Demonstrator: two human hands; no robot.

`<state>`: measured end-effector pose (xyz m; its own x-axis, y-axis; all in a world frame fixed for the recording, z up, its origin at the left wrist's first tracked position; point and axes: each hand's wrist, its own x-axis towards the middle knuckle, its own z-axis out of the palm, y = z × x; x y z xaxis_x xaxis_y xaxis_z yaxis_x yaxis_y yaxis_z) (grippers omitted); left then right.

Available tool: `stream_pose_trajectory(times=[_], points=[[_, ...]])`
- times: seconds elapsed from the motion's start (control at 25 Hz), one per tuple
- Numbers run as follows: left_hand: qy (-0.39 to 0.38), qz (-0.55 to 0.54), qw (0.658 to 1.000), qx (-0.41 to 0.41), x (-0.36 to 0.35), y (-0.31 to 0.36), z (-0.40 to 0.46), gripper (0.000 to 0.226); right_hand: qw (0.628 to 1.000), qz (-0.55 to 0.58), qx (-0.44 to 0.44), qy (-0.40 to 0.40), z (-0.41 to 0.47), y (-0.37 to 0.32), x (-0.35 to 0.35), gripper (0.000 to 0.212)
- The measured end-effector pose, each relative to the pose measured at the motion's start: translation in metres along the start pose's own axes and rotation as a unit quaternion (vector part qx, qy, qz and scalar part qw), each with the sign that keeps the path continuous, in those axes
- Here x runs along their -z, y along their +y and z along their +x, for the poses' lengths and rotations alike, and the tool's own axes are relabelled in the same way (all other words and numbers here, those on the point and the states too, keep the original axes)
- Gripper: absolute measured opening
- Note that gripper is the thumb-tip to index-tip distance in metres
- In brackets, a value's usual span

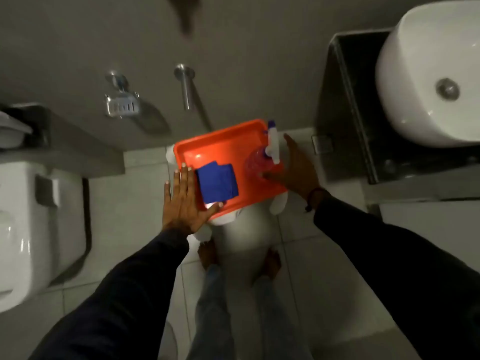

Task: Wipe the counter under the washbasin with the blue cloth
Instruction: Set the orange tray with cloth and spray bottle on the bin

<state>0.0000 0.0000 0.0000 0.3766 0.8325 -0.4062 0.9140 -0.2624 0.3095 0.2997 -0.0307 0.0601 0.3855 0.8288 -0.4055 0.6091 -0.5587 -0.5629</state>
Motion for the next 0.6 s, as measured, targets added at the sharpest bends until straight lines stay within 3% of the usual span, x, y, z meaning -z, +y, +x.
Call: stream_pose_trajectory(times=[0.08,0.16,0.28,0.48,0.6], points=[[0.015,0.010,1.000,0.005,-0.018,-0.002,0.005,0.129,0.989,0.135,0.041,0.044,0.019,-0.009,-0.021,0.102],[0.032,0.014,0.999,0.017,-0.029,-0.003,0.006,0.130,0.973,0.202,0.073,0.086,0.028,-0.021,-0.039,0.087],[0.032,0.029,0.999,0.007,-0.032,-0.003,0.005,0.131,0.951,0.268,0.061,0.143,0.029,-0.033,-0.053,0.047],[0.010,0.043,0.999,0.023,-0.023,0.003,-0.004,0.131,0.930,0.348,-0.001,0.117,0.043,-0.068,-0.027,0.005],[-0.009,0.040,0.999,0.032,-0.023,0.004,-0.009,0.130,0.925,0.375,-0.052,0.042,0.046,-0.086,-0.004,0.015]])
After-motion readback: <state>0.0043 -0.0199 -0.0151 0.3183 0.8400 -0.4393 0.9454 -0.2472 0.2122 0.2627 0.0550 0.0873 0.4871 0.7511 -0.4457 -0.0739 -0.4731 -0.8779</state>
